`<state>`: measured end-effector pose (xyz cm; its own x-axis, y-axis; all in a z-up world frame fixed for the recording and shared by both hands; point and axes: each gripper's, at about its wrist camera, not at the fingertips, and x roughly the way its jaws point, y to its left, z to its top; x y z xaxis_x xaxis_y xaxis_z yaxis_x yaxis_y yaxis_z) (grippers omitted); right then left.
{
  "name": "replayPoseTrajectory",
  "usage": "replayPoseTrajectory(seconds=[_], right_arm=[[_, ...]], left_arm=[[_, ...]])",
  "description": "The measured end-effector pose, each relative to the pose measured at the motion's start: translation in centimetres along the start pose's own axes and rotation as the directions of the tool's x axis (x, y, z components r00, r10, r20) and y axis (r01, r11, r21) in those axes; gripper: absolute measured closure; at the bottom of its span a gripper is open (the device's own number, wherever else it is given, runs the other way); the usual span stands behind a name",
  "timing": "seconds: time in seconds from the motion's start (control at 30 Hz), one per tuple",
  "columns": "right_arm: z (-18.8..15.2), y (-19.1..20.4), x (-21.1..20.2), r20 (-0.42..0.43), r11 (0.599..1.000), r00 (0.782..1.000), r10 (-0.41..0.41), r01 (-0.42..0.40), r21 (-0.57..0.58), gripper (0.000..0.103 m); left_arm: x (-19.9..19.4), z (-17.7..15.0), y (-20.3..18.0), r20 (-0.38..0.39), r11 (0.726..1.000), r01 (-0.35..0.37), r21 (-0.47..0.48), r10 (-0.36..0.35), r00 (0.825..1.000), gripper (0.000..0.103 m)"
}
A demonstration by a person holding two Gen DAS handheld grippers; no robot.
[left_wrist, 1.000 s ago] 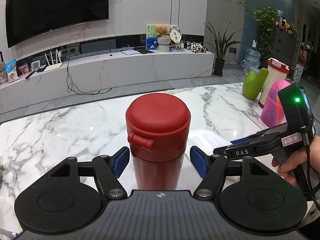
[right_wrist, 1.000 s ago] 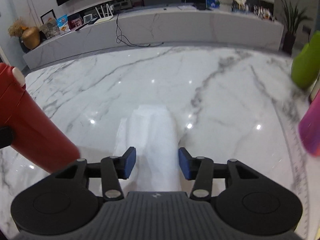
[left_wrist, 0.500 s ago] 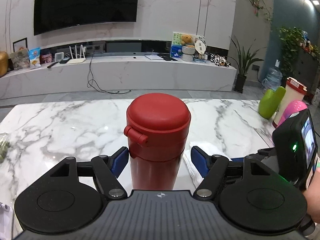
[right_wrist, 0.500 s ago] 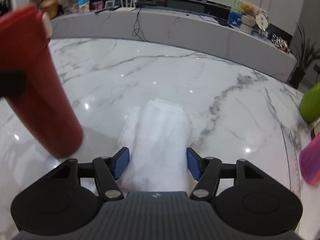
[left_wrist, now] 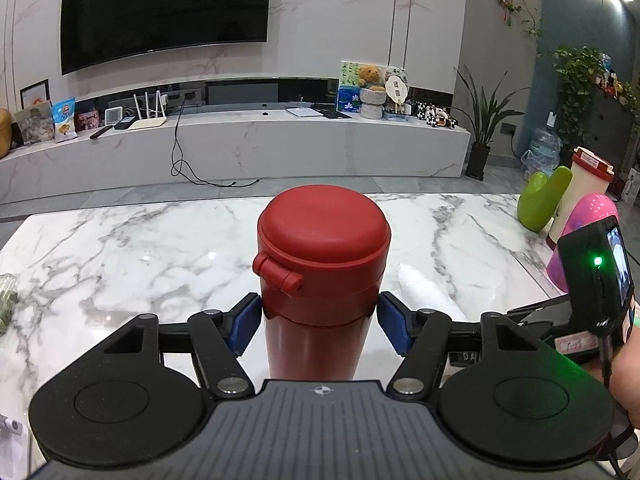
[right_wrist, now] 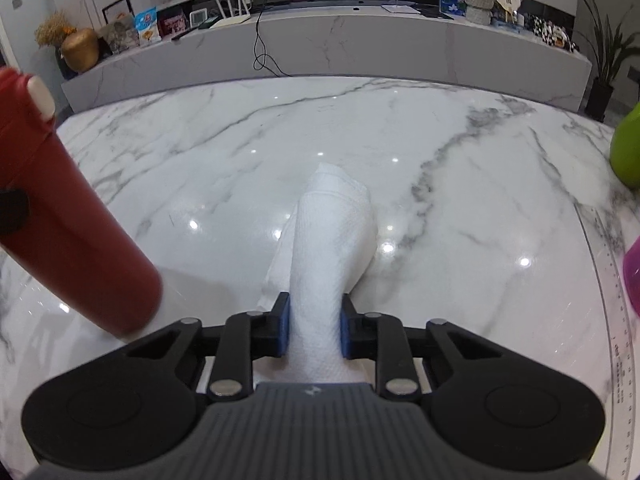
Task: Clean container
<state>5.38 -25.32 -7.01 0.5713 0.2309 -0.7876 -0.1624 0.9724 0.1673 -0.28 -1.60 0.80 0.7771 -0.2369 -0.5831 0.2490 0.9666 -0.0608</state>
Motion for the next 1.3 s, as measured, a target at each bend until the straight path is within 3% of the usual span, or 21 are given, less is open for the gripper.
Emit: replayPoseTrajectory(seconds=[0.1,0.2,0.3,0.43,0.57,0.6,0.73,0.87,1.13,1.3], right_arm=[[0.6,-0.9,-1.3,0.044,0.993,0.996,0.076,-0.079,0.085,0.078],[1.4,-1.6,-2.9,0.122,0.962,0.973,0.195,-0.214,0.169,0.078],[2.0,-2.2,-4.1,0.189,0.909,0.931,0.312,-0.351,0.227,0.078],[2.2,-2.6,-4.4,0.247,0.812,0.859,0.449,-0.508,0.287,0.078],[2.4,-1.8,-4.5,0.281,0.735,0.791,0.543,-0.610,0.296,0.078],[2.5,-1.5,-4.5,0.279,0.729,0.784,0.554,-0.619,0.291,0.078],[2.5,-0.1,-4.3,0.248,0.739,0.785,0.568,-0.619,0.266,0.078],[2.5,0.6,-3.6,0.216,0.758,0.804,0.554,-0.595,0.268,0.078],[1.6,1.9,-0.2,0.056,0.833,0.875,0.480,-0.476,0.282,0.078],[1.4,2.9,1.0,-0.001,0.864,0.897,0.442,-0.425,0.272,0.078]], left_arm=[[0.1,0.1,0.2,-0.004,1.000,0.016,0.012,-0.016,1.000,0.042],[0.2,0.3,0.5,-0.015,0.998,0.043,0.036,-0.042,0.999,0.042],[0.5,0.8,1.1,-0.035,0.995,0.080,0.062,-0.078,0.996,0.042],[0.6,1.0,1.4,-0.061,0.985,0.127,0.113,-0.121,0.991,0.042],[0.8,0.9,1.2,-0.068,0.978,0.152,0.145,-0.143,0.987,0.042],[0.8,0.9,1.2,-0.069,0.977,0.153,0.147,-0.145,0.987,0.042],[0.9,0.8,1.5,-0.068,0.979,0.160,0.130,-0.152,0.986,0.042],[0.8,0.8,1.6,-0.069,0.981,0.158,0.116,-0.151,0.986,0.042],[0.8,1.2,1.7,-0.070,0.981,0.156,0.112,-0.149,0.986,0.042],[0.7,1.0,1.8,-0.052,0.991,0.127,0.049,-0.124,0.991,0.040]])
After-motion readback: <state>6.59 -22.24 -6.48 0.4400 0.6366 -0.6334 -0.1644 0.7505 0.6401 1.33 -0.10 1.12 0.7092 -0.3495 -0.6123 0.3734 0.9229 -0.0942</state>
